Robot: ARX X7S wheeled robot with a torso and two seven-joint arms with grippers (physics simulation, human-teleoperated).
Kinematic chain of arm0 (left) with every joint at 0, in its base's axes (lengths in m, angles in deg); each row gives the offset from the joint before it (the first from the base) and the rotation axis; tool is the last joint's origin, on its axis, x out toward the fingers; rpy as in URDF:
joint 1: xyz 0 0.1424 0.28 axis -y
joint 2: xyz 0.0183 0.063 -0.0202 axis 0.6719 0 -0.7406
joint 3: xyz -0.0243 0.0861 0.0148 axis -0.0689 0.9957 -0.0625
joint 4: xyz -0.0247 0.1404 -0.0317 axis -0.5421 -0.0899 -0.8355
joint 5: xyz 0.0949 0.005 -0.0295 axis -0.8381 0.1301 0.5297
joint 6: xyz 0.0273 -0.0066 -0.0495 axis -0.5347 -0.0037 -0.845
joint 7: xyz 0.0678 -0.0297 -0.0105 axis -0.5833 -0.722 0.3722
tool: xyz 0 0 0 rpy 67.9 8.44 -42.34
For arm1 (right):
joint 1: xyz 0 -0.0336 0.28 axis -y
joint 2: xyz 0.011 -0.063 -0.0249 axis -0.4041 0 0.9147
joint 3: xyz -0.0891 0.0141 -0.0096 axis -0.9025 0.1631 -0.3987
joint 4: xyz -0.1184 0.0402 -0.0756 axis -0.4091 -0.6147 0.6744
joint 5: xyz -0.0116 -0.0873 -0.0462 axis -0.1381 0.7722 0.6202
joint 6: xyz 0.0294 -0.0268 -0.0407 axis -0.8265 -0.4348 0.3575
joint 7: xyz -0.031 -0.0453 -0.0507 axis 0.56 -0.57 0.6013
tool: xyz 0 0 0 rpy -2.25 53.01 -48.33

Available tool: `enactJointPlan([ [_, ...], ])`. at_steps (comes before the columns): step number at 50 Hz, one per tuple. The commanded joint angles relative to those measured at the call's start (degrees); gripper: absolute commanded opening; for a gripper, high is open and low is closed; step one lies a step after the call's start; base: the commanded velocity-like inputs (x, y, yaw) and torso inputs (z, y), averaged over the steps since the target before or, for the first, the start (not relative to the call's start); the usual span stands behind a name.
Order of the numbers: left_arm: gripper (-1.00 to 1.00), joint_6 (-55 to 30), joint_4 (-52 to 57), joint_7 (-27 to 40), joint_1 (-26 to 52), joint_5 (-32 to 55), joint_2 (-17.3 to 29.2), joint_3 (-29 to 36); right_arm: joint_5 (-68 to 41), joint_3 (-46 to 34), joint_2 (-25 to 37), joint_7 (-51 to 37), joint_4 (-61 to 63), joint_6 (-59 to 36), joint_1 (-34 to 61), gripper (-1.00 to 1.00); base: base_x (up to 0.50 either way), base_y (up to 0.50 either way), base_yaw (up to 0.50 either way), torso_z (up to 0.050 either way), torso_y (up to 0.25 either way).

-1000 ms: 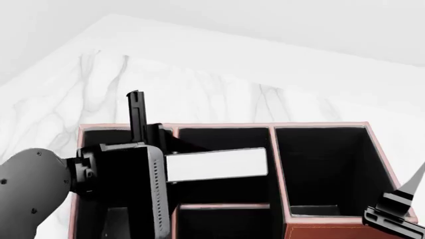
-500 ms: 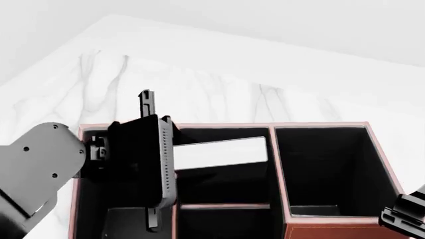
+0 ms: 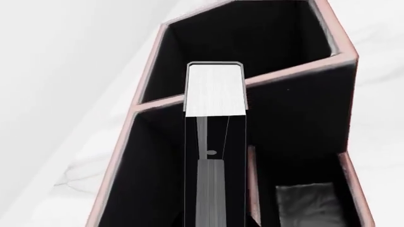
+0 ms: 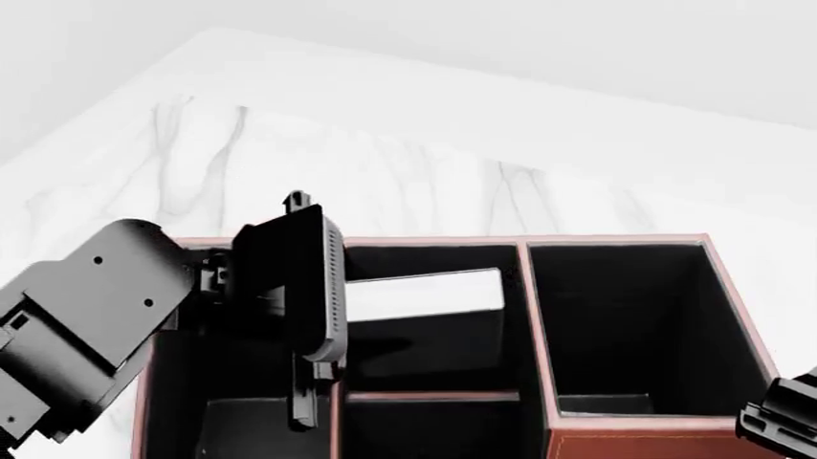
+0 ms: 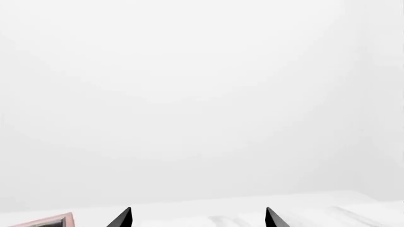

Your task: Pick up the book and place it in the front compartment of the caddy.

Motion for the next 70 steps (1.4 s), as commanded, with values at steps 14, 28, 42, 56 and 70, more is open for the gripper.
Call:
enactJointPlan([
  [14,1.00,11.53,-25.15,-1.60,3.57,0.41,-9.21,-0.47,0.40,-0.29,0.10,-0.09,-1.73,0.65,0.15,1.00,0.00,0.00,0.00,0.000,0.000],
  [28,1.00,-7.20,30.24,26.68,-14.13,7.26,10.50,-9.79,1.77,-2.19,0.20,-0.73,1.95,-0.17,0.01,1.00,0.00,0.00,0.00,0.000,0.000],
  [42,1.00,1.82,64.78,62.42,-44.89,12.22,17.95,-33.21,6.29,-5.53,-0.28,-2.32,9.67,2.45,-0.46,1.00,0.00,0.00,0.00,0.000,0.000],
  [56,1.00,15.36,80.82,82.19,-64.82,1.43,18.78,-51.71,12.39,-3.10,-2.03,-6.78,20.94,14.18,-5.64,1.00,0.00,0.00,0.00,0.000,0.000],
  [70,1.00,31.83,87.60,89.66,-73.84,-2.76,12.40,-64.85,8.09,2.09,-4.47,-9.26,23.33,24.66,-8.21,1.00,0.00,0.00,0.00,0.000,0.000],
])
